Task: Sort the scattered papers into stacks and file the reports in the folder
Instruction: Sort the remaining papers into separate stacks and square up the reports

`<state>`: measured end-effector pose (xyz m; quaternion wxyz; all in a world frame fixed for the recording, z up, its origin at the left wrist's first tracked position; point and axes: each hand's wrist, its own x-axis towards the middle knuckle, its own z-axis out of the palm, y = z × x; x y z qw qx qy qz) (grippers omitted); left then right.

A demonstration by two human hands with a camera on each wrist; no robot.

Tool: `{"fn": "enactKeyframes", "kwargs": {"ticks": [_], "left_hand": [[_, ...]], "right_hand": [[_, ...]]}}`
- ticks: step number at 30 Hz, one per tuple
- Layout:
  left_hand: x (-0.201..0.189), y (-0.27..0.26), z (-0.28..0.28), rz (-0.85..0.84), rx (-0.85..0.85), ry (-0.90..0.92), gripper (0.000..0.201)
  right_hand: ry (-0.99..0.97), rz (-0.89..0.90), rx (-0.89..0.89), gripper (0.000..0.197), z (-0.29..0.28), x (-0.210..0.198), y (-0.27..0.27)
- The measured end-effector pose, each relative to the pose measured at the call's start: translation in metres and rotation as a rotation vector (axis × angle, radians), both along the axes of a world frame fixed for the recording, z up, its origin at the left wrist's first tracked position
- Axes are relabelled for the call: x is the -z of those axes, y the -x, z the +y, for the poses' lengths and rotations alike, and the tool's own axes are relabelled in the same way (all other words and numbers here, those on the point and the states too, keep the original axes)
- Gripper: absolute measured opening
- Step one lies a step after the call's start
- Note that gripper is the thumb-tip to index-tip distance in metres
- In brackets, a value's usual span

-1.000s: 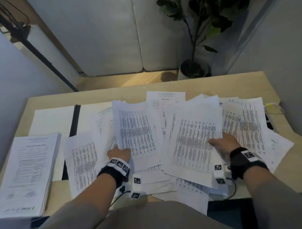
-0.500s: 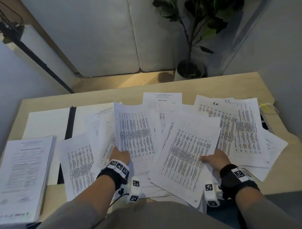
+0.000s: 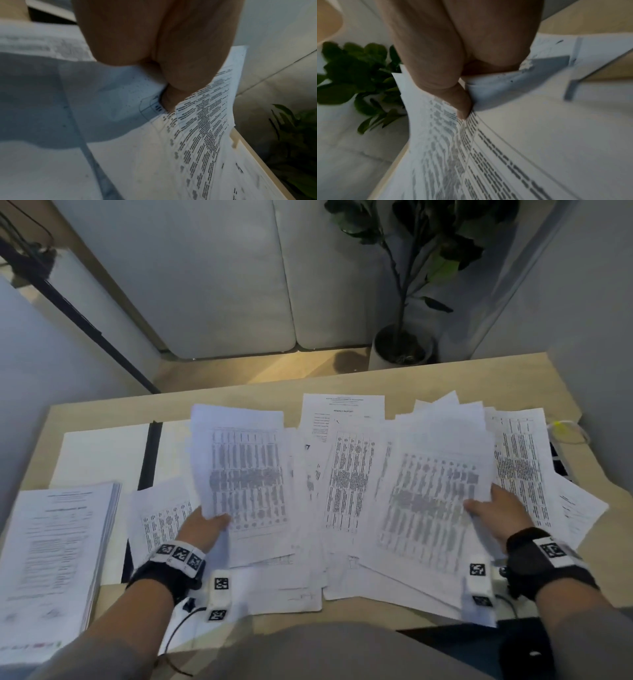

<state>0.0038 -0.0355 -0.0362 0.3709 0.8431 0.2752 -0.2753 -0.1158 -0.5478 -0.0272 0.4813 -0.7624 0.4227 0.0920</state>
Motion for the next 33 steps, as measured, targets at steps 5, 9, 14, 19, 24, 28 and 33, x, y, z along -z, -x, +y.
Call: {"fn": "enactKeyframes", "kwargs": {"ticks": [5, 9, 14, 19, 24, 28, 33], "left_hand": [[-0.019, -0.013, 0.051, -0.078, -0.101, 0.047, 0.067], [-0.014, -0.013, 0.063, -0.092, -0.151, 0.088, 0.053], [0.006, 0.001, 0.021, -0.058, 0.039, -0.041, 0.007], [0.024, 0.004, -0.002, -0.144, 0.262, -0.416, 0.035], [0.035, -0.009, 0.003, -0.049, 0.421, -0.521, 0.043], [0.029, -0.008, -0.004, -0.084, 0.404, -0.558, 0.032], [0.02, 0.004, -0.009, -0.116, 0.319, -0.554, 0.024]], "right_hand": [[-0.326, -0.155, 0.138, 0.064, -0.03, -0.017, -0.011], [-0.434, -0.214, 0.109, 0.043, -0.012, -0.013, -0.024], [-0.024, 0.06, -0.238, 0.008, 0.05, 0.015, -0.042], [0.41, 0.215, -0.41, 0.039, 0.085, 0.064, -0.035], [0.47, 0.204, -0.486, 0.039, 0.091, 0.062, -0.026], [0.424, 0.2, -0.356, 0.033, 0.074, 0.052, -0.031], [0.455, 0.417, -0.089, 0.055, 0.043, 0.045, -0.023]]}}
